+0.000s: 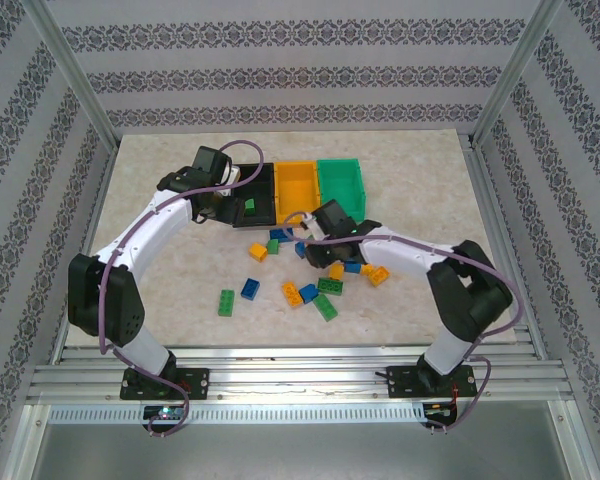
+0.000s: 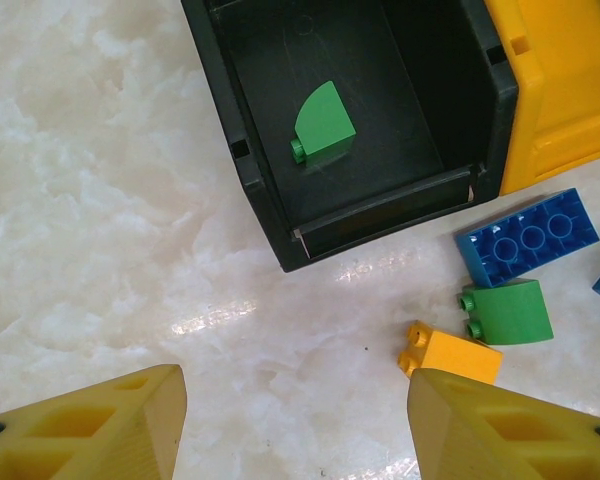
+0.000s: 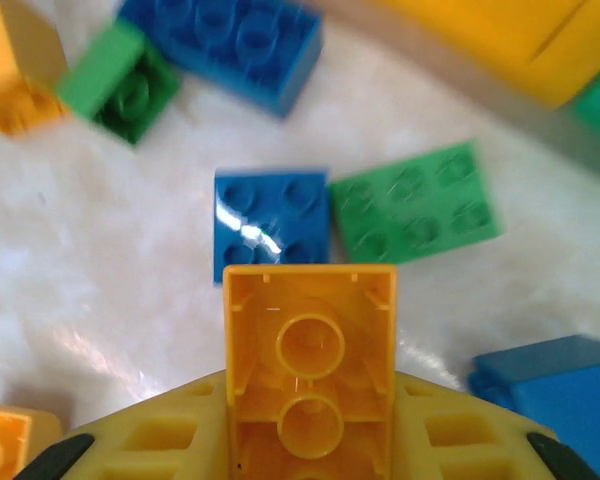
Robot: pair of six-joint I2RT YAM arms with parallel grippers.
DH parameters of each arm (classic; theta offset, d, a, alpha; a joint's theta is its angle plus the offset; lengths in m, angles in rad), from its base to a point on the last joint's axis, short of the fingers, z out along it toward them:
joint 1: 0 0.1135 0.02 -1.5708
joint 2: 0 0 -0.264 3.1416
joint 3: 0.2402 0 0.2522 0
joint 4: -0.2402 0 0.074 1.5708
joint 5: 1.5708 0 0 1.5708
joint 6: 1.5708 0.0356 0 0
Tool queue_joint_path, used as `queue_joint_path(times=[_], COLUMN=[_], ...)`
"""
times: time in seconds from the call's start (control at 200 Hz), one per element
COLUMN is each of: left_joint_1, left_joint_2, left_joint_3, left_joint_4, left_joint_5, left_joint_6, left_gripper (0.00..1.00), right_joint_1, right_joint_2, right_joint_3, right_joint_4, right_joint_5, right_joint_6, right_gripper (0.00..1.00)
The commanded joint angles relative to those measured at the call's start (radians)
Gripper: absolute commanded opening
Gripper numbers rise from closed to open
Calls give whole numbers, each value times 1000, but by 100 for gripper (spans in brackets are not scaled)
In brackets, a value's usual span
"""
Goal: Sort the legos into containers by color
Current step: Pick up the lego from the center of the table, then place the lego in the container.
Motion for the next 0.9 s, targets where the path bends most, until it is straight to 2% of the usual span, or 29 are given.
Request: queue_joint_path(times=[0.0, 0.115, 0.27, 0.39, 0.465, 0.605, 0.68, 0.894], left_joint_1=[0, 1, 0, -1, -1, -1, -1, -2], left_joint_2=[-36, -42, -51, -48, -46, -50, -49, -42], left_joint_3=[0, 0, -9, -12, -11, -12, -12, -11], left_joint_4=[-1, 0, 12, 19, 14, 15, 13, 13], left_joint_5=[20, 36, 68, 110, 110, 101, 94, 96], left_joint_6=[18, 12, -2, -16, -17, -11, -8, -5], left_gripper=[61, 61, 61, 61, 61, 61, 61, 61], right_joint_1=[-81, -188, -303, -334, -331, -297, -250, -118], right_joint_2=[-71, -61, 76, 174, 187, 122, 79, 15], right_joint_3=[16, 55, 179, 288, 317, 262, 221, 126], right_joint_4=[82, 134, 160, 122, 95, 102, 84, 57], right_joint_5=[-73, -83, -111, -103, -89, -119, -103, -172], right_joint_6=[81, 124, 160, 147, 126, 98, 71, 2], right_gripper=[20, 21, 24, 40, 51, 52, 53, 56])
